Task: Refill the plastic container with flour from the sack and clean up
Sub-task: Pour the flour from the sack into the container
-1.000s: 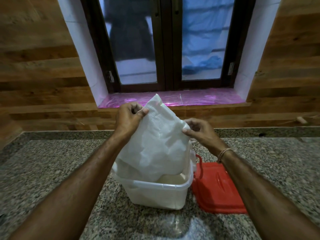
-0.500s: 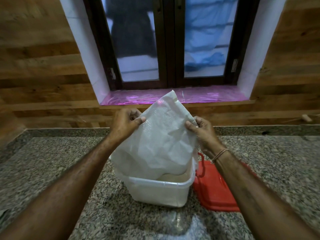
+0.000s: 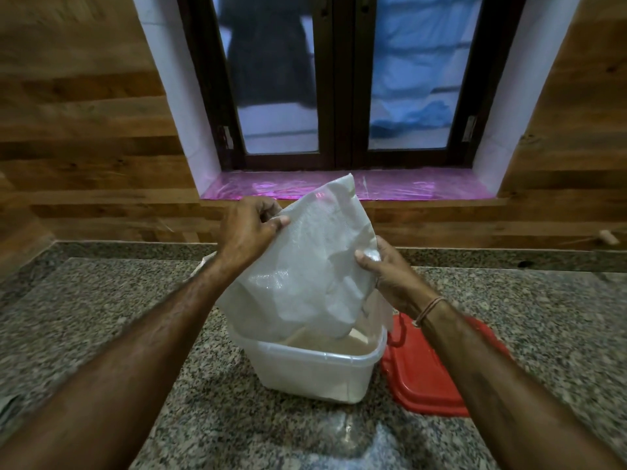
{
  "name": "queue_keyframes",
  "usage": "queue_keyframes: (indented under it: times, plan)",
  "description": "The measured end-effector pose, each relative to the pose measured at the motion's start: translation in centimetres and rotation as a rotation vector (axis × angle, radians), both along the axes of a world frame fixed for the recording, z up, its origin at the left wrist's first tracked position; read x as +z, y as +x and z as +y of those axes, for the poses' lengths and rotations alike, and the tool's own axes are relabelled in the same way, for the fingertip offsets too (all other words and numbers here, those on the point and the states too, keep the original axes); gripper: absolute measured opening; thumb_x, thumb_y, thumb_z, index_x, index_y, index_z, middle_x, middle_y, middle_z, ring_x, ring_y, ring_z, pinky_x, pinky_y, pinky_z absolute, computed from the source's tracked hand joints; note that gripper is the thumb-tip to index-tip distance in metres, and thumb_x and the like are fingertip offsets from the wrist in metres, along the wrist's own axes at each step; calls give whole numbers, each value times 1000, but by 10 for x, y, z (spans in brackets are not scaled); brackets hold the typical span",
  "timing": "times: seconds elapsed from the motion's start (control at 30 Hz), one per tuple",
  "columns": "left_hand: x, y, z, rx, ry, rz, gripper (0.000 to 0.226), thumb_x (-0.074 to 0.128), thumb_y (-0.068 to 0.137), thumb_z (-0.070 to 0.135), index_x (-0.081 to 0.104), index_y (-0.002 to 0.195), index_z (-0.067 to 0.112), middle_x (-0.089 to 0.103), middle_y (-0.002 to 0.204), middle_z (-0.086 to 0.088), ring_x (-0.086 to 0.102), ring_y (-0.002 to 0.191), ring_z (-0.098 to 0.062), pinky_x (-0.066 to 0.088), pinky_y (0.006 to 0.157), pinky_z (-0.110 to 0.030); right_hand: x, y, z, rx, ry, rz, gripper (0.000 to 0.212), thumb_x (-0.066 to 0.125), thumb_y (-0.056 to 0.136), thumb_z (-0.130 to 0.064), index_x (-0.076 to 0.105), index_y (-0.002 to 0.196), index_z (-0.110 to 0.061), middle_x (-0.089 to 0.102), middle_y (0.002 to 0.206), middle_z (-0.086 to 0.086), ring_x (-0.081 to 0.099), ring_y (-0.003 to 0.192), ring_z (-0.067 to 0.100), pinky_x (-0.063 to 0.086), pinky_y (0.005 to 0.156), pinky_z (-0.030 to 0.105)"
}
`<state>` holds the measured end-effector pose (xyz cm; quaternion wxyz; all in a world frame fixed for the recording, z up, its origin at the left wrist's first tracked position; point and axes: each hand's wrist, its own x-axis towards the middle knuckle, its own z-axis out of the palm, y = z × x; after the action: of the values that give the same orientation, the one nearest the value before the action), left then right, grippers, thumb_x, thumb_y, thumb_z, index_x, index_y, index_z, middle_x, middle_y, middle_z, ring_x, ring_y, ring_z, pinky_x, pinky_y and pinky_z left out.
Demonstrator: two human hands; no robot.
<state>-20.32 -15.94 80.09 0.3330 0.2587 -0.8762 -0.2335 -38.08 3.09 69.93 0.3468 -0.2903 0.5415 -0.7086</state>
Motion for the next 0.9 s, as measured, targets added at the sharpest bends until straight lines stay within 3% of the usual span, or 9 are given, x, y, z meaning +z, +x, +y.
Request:
queue_keyframes:
  times: [0.1, 0.23, 0.3, 0.37, 0.53, 0.67, 0.77, 0.83, 0.9]
  plan:
    - [-1, -4, 1, -19, -54, -30, 27, 80, 85, 27, 62, 66, 23, 58, 62, 10, 56, 61, -11, 41, 60, -31, -5, 5, 6, -6, 89, 64, 48, 67, 99, -11, 49, 144, -6, 64, 140, 19, 62, 130, 41, 60, 97, 43]
    - [-1, -12, 7, -41, -167, -79, 29, 83, 83, 29, 61, 70, 15, 53, 60, 8, 47, 58, -3, 36, 55, -25, 23, 3, 5, -312, 153, 635, 104, 86, 82, -38, 19, 162, -32, 31, 165, 3, 37, 150, 19, 39, 116, 39]
    - [-3, -17, 13, -73, -223, -107, 24, 84, 83, 27, 64, 73, 16, 56, 61, 10, 48, 58, 3, 32, 52, -21, 43, 3, -6, -344, 162, 886, 109, 85, 77, -50, 17, 162, -42, 27, 167, -4, 33, 150, 16, 34, 116, 40]
    - [-6, -21, 17, -119, -240, -126, 25, 84, 83, 25, 63, 72, 16, 57, 62, 9, 49, 58, -1, 33, 52, -24, 58, 1, -18, -319, 260, 1035, 94, 84, 78, -49, 31, 156, -46, 39, 157, 1, 44, 133, 15, 41, 107, 39]
    - [-17, -12, 5, -221, -45, -129, 19, 85, 81, 22, 69, 75, 12, 67, 69, -6, 54, 62, -10, 41, 59, -27, 68, -16, -27, -361, 144, 887, 16, 78, 90, -23, 66, 100, -20, 62, 86, -16, 56, 74, -9, 43, 66, 15]
    - [-32, 15, -16, -210, 50, -239, 14, 85, 81, 28, 76, 87, 18, 77, 83, 0, 71, 77, -15, 56, 71, -34, 64, -21, -20, -405, 33, 721, 8, 71, 94, -8, 64, 93, -7, 58, 67, -24, 49, 59, -12, 38, 57, 5]
    - [-42, 35, -30, -114, 36, -238, 16, 81, 84, 30, 77, 82, 15, 76, 79, 0, 73, 79, -22, 58, 72, -43, 64, -23, -16, -437, 110, 667, 11, 73, 95, -11, 67, 101, -3, 61, 90, -7, 54, 79, 2, 48, 76, 25]
    - [-43, 34, -28, -74, -24, -245, 17, 82, 83, 34, 77, 84, 18, 74, 80, 4, 72, 84, -21, 56, 72, -37, 72, -16, -20, -507, 272, 931, 30, 77, 91, -21, 71, 120, -12, 63, 121, 5, 58, 112, 18, 47, 103, 40]
    - [-37, 26, -23, -51, -109, -221, 22, 84, 80, 37, 79, 92, 20, 77, 89, 2, 71, 89, -20, 53, 72, -35, 84, 3, -32, -494, 373, 1298, 53, 78, 87, -39, 64, 137, -26, 57, 143, 1, 47, 139, 20, 27, 123, 55]
